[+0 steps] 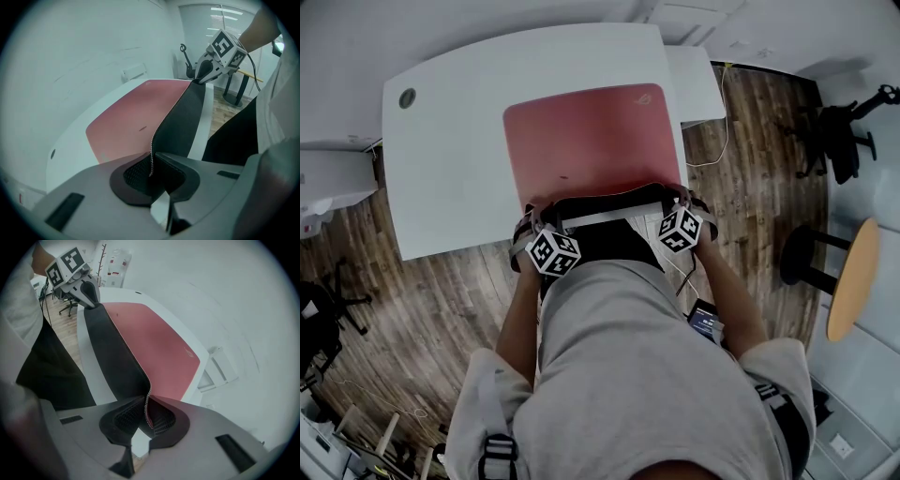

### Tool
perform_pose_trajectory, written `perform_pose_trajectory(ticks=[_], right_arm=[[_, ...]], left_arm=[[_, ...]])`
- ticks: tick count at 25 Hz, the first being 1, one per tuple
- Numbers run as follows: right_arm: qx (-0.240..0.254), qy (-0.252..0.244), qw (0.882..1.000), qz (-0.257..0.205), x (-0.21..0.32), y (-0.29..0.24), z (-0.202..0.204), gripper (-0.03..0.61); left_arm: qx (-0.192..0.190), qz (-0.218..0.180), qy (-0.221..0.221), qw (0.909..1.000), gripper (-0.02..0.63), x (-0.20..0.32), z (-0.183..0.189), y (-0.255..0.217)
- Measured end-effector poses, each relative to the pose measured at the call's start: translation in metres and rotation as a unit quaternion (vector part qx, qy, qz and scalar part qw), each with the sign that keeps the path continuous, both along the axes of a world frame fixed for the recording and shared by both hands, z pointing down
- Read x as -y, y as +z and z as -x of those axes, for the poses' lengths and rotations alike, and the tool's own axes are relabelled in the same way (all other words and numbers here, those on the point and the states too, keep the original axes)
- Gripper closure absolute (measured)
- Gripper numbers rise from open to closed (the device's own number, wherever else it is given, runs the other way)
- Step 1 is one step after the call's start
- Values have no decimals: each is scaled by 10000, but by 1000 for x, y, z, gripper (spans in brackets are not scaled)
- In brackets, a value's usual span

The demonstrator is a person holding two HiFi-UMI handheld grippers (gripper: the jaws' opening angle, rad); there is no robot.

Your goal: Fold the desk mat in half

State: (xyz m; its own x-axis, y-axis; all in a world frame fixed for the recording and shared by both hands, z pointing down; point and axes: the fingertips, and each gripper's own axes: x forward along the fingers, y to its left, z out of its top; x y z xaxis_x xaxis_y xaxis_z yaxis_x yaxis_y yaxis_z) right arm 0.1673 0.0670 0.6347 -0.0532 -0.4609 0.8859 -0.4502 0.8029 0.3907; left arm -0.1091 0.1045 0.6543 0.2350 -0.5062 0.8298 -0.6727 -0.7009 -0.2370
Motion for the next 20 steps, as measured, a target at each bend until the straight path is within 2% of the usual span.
perform_pose_trajectory(ticks=[20], right_arm=[[2,-45,9999,-116,35,-1,10,523]], left_arm=[[-96,115,-169,9997,580,28,7,0]])
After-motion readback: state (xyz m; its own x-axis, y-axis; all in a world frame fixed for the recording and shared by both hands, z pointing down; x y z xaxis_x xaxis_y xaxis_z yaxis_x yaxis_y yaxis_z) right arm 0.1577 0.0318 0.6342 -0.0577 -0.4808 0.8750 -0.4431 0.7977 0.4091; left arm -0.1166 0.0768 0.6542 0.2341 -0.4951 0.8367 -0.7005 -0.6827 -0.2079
